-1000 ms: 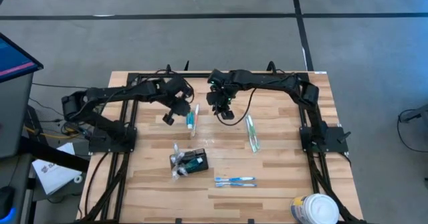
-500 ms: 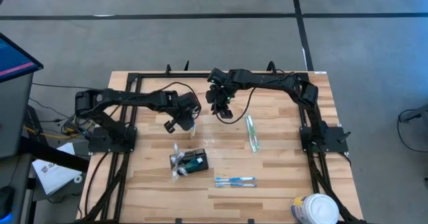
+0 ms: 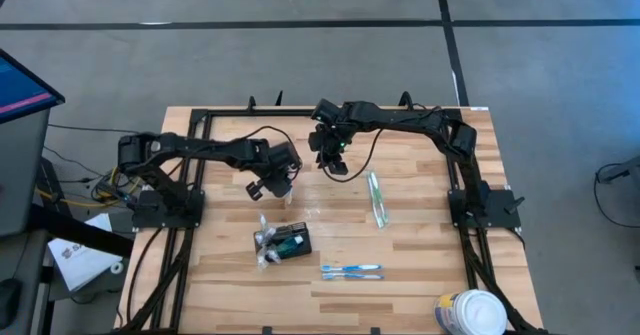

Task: Pick & Place toothbrushing station
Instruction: Put the mouthwash into the black toothbrush rack

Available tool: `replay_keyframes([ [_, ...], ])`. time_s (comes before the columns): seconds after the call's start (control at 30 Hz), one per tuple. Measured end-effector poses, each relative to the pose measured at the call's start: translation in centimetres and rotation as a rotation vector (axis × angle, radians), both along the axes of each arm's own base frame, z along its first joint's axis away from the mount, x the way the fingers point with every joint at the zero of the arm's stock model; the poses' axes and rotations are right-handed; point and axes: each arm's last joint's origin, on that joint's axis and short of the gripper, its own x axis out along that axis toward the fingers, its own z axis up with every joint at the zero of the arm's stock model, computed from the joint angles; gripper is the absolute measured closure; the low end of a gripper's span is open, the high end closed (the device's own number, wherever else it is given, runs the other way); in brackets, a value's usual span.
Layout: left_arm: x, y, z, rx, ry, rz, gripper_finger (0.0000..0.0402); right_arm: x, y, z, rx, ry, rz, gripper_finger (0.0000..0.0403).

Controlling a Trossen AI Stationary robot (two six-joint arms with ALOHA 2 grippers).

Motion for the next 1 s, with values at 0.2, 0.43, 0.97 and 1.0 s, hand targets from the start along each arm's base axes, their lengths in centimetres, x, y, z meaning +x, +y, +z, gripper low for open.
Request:
replay_keyframes([
  [0.2,0.0,-0.8,-0.6,0.009,-0.007,-0.042,0.0331,0.0,0.0,0.0,0.0,-0.001,0.001,0.031],
  [0.43,-0.2,-1.4,-1.2,0.059,0.001,-0.173,0.0297,0.0,0.0,0.0,-0.001,-0.003,0.001,0.031],
  [0.97,-0.5,-1.3,-2.5,0.186,-0.03,-0.263,0.0288,0.1,0.0,0.0,-0.004,-0.012,0.001,0.031],
  [1.0,-0.5,-1.3,-2.5,0.186,-0.03,-0.262,0.0288,0.1,0.0,0.0,-0.004,-0.012,0.001,0.031],
])
